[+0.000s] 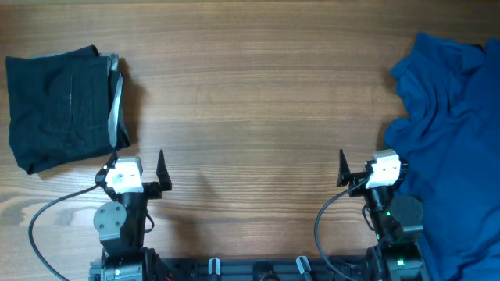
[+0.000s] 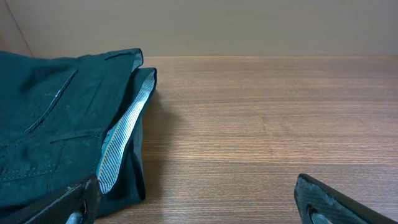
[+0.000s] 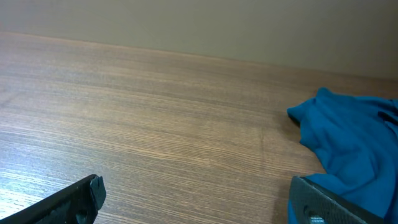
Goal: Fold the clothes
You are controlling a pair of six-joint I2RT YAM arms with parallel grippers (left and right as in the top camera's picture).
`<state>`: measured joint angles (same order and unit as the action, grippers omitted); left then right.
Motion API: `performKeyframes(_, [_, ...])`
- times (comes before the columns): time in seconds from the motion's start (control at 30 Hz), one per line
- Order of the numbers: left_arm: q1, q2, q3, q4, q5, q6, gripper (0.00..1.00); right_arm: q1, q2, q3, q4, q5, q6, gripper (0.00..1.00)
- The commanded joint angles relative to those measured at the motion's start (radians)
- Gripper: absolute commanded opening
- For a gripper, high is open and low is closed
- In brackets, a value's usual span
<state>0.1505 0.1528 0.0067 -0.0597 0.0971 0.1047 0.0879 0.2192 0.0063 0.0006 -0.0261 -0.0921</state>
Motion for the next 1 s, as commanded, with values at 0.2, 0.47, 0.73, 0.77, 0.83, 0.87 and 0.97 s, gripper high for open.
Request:
performKeyframes(0.2, [-0.006,0.004,-0.001,-0.01,-0.017,0.02,1.0,-0.013,-0.217,-0.001,0.002,-0.016,-0.013,1.0])
performKeyframes(0.47, [-0.006,0.003,-0.001,-0.01,-0.017,0.02,1.0,-0.089,-0.217,-0.001,-0.001,-0.026,0.117,1.0])
performKeyframes(0.73, [-0.006,0.004,-0.001,-0.01,-0.017,0.02,1.0,-0.089,-0.214,-0.001,0.0,-0.026,0.118,1.0])
performKeyframes(0.77, [-0.006,0.004,-0.001,-0.01,-0.017,0.02,1.0,-0.089,-0.214,-0.001,0.0,-0.026,0.118,1.0])
performKeyframes(0.83, [-0.006,0.003,-0.001,-0.01,-0.017,0.02,1.0,-0.089,-0.214,-0.001,0.0,-0.026,0.118,1.0])
performKeyframes(0.87, [-0.006,0.003,-0.001,-0.01,-0.017,0.02,1.0,-0.089,-0.214,-0.001,0.0,-0.026,0.118,1.0])
performKeyframes(0.97, [-0.006,0.004,-0.001,-0.01,-0.017,0.02,1.0,-0.089,-0.214,-0.001,0.0,-0.026,0.119,1.0])
